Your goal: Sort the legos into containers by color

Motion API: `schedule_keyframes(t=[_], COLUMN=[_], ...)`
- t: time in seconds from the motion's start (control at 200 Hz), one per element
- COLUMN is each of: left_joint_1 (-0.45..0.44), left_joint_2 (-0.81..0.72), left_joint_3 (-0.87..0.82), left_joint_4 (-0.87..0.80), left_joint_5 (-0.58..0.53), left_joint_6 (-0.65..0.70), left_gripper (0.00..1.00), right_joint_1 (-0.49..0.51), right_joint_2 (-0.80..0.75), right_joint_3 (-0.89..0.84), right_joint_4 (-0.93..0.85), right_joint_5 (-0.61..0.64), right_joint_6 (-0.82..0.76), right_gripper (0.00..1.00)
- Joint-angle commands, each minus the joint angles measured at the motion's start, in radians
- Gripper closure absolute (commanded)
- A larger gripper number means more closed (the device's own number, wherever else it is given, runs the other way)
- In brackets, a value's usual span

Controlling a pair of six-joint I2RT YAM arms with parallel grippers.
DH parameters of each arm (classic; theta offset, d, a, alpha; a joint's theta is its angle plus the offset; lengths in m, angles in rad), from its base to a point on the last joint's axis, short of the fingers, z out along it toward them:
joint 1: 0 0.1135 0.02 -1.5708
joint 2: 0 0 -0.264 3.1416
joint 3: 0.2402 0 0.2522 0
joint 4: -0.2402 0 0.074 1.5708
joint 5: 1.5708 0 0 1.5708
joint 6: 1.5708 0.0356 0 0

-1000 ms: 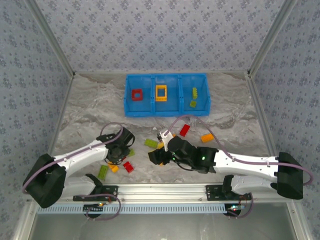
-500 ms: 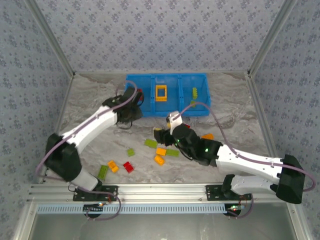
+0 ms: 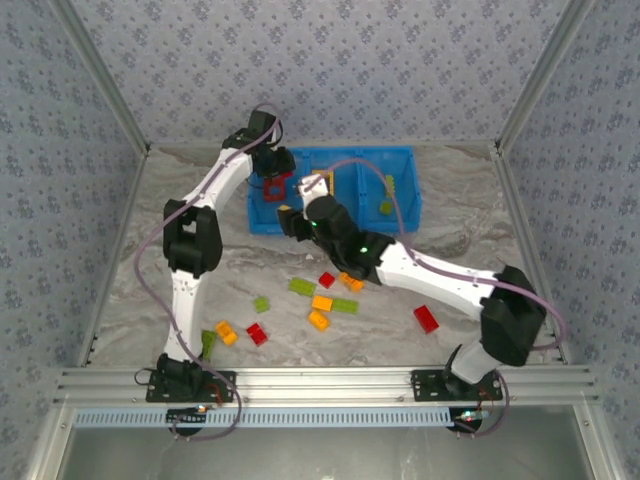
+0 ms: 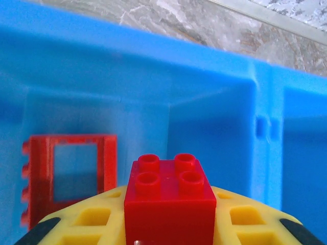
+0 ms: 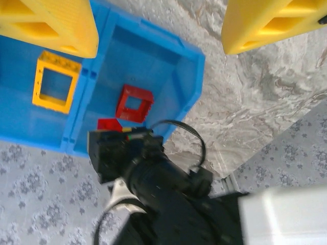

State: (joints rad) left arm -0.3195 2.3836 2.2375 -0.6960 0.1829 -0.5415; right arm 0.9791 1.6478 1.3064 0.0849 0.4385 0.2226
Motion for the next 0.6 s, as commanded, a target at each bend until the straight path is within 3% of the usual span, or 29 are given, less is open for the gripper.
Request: schedule_keyframes(t=[0.0, 0.095, 0.205, 0.4, 0.595], left_joint_1=[-0.004, -0.005, -0.005, -0.006, -0.004], left_joint_2=[0.037, 0.061, 0.060, -0.040, -0.207], left_joint_3=[0.089, 0.108, 0.099, 0.031, -0.098], left_joint_4=[-0.063, -0.072, -0.075, -0.091, -0.084], left_joint_5=[0.083, 0.081, 0.082, 0.047, -0.012], left_joint_6=[0.011, 0.000, -0.004, 0.001, -0.013], left_gripper=[0.71, 0.67, 0.54, 0.41, 0.42], right_joint_1=[0.032, 0.045, 0.051, 0.049, 0.049], right_joint_2=[0.079, 0.114, 0.109, 0.020, -0.105], right_joint_3=[0.105, 0.137, 0.132, 0.065, -0.029], right_joint_4=[-0.043, -0.049, -0.052, -0.070, -0.098], right_joint_5=[0.105, 0.112, 0.113, 0.103, 0.088], right_joint_6=[-0.075, -0.075, -0.060, -0.039, -0.019], right_gripper=[0.33, 0.33, 0.33, 0.33, 0.33])
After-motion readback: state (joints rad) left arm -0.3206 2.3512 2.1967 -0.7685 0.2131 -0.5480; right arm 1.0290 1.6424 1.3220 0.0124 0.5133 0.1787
